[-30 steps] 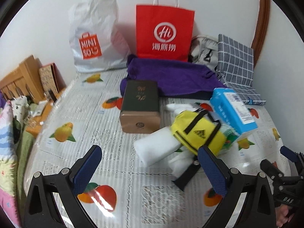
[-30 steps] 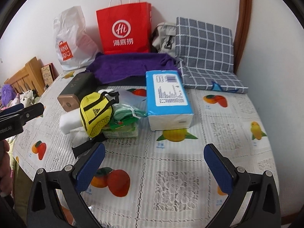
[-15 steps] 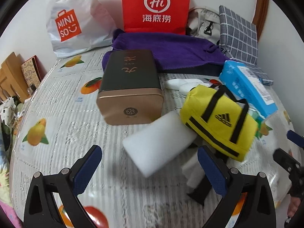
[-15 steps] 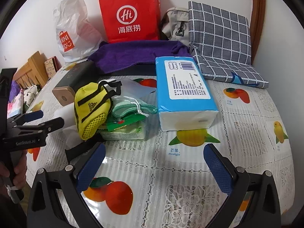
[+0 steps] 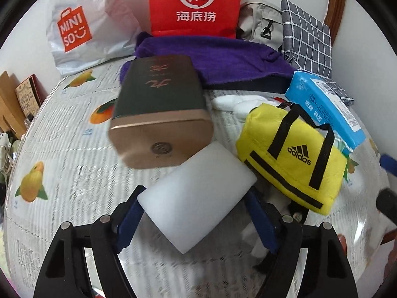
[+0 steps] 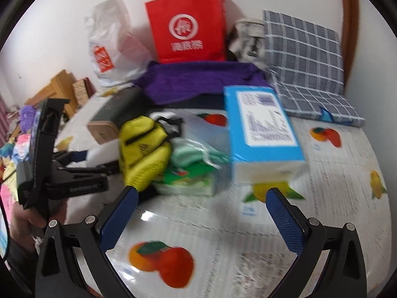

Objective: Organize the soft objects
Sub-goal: 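Grasp white sponge with left tool while right tool grasps yellow adidas bag, then lift the sponge with the left tool while the right tool lifts the yellow bag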

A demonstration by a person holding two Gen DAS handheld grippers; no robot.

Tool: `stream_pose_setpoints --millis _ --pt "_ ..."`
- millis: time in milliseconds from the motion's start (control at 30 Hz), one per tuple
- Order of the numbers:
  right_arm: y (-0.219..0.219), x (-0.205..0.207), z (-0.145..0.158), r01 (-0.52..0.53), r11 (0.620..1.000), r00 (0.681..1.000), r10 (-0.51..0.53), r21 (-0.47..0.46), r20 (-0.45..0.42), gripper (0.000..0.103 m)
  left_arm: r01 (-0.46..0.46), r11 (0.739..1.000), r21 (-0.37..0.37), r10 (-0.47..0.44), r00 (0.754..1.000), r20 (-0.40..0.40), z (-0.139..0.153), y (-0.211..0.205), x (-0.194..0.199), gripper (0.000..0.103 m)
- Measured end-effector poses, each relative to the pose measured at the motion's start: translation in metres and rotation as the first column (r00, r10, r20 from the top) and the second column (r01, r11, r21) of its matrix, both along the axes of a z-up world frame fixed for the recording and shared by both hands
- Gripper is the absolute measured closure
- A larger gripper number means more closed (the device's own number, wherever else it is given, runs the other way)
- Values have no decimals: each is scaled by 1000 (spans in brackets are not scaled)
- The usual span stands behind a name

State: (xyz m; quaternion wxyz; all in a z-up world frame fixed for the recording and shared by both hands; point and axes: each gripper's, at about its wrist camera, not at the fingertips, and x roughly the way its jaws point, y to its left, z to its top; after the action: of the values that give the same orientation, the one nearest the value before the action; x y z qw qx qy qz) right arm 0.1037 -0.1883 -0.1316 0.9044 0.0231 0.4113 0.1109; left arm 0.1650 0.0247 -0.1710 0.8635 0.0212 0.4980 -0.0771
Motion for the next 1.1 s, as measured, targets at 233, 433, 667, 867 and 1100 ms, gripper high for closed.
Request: stream_pose_setpoints --millis 233,433,667,867,1100 --pt "46 20 -1 -111 992 993 113 -61 29 6 -83 996 28 83 996 -16 0 37 -11 24" --pt "80 38 -22 -164 966 986 166 -199 -8 23 -115 993 -5 115 993 -21 -3 57 -17 24" --pt "75 34 -19 -163 978 986 164 -128 -3 75 -117 993 -19 117 993 -19 -4 60 -22 24" --pt "65 14 0 -174 984 983 175 -29 46 85 -121 993 -13 121 992 -26 -2 58 -28 24" --pt "40 -17 15 -157 987 985 154 27 77 87 -183 983 5 183 982 -49 -2 62 -36 24"
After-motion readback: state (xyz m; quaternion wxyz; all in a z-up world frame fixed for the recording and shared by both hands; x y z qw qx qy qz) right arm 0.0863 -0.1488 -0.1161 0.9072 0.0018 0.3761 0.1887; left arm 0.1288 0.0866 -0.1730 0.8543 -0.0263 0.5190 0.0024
